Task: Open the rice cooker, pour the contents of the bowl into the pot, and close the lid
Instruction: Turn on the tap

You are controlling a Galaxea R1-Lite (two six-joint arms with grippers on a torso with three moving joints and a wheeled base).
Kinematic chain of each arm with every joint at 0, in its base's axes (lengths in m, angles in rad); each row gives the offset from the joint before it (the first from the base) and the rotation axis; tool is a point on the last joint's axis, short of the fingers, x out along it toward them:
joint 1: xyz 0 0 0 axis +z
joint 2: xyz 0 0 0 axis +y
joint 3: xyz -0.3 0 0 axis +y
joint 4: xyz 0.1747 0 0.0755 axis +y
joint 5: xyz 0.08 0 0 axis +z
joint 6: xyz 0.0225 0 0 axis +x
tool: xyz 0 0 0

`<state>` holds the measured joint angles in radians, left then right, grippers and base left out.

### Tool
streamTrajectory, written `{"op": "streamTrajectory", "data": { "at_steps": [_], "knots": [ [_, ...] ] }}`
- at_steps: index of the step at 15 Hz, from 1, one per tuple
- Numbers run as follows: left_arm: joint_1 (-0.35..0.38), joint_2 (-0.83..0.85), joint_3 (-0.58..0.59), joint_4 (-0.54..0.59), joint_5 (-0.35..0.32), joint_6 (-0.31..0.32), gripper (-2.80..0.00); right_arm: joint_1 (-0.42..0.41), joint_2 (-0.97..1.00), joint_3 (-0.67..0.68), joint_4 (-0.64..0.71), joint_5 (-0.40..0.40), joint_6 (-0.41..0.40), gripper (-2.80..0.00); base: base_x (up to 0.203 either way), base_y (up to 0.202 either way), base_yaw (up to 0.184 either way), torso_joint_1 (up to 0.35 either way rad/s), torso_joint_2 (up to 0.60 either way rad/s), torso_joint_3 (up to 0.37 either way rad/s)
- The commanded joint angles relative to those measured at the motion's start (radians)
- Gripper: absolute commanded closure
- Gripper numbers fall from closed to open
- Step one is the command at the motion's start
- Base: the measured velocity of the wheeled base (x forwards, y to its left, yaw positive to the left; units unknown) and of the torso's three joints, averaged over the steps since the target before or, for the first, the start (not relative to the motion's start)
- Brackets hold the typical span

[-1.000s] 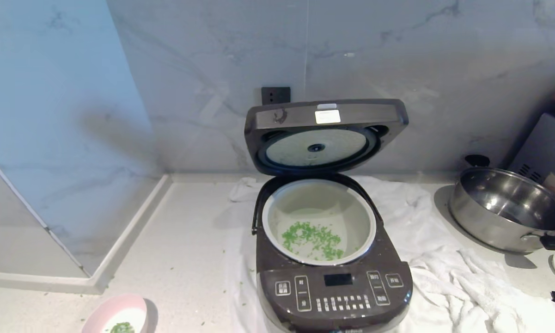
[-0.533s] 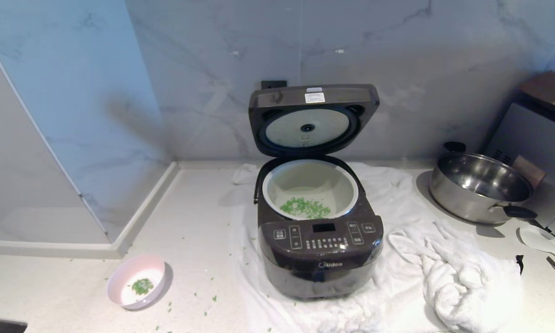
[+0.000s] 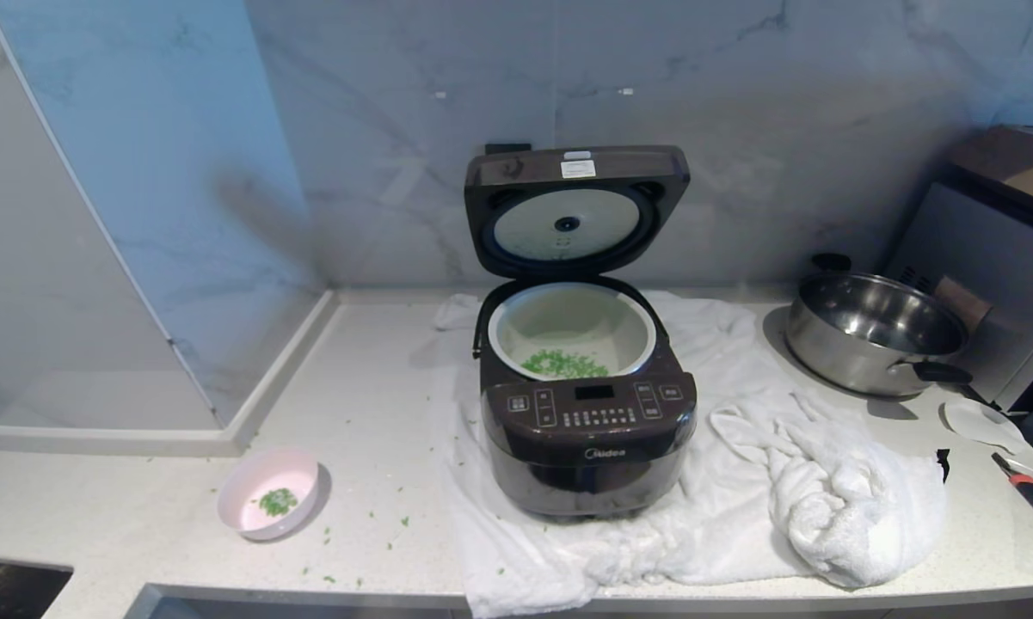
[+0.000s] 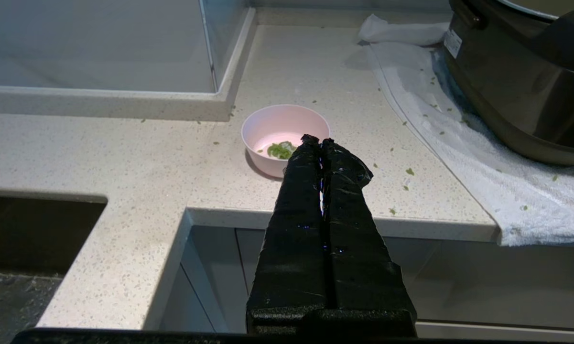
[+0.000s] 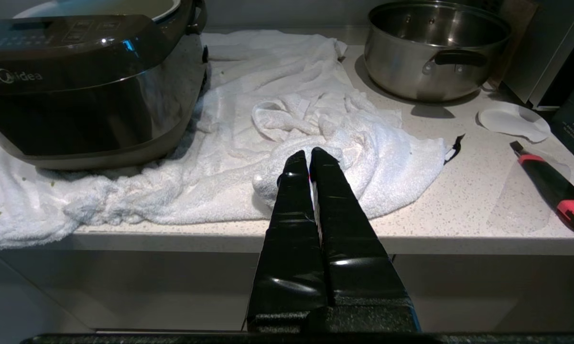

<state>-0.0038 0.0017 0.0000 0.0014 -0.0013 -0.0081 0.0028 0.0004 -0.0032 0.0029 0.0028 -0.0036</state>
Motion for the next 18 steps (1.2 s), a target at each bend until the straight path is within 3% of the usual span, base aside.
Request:
{"op": "streamTrajectory", "data": {
  "at_steps": [1,7,18],
  "knots": [
    [0.000,0.001,0.000,0.000,0.000,-0.001,0.00,0.000,0.001,0.000,0.000,0.000,-0.001,0.00,0.000,0.000,0.000,0.000,0.00,0.000],
    [0.000,0.001,0.000,0.000,0.000,0.000,0.00,0.000,0.001,0.000,0.000,0.000,-0.001,0.00,0.002,-0.001,0.016,0.000,0.00,0.000],
    [0.000,0.001,0.000,0.000,0.000,-0.001,0.00,0.000,0.001,0.000,0.000,0.000,0.001,0.00,0.000,-0.007,0.175,0.004,0.00,0.001]
  ]
}}
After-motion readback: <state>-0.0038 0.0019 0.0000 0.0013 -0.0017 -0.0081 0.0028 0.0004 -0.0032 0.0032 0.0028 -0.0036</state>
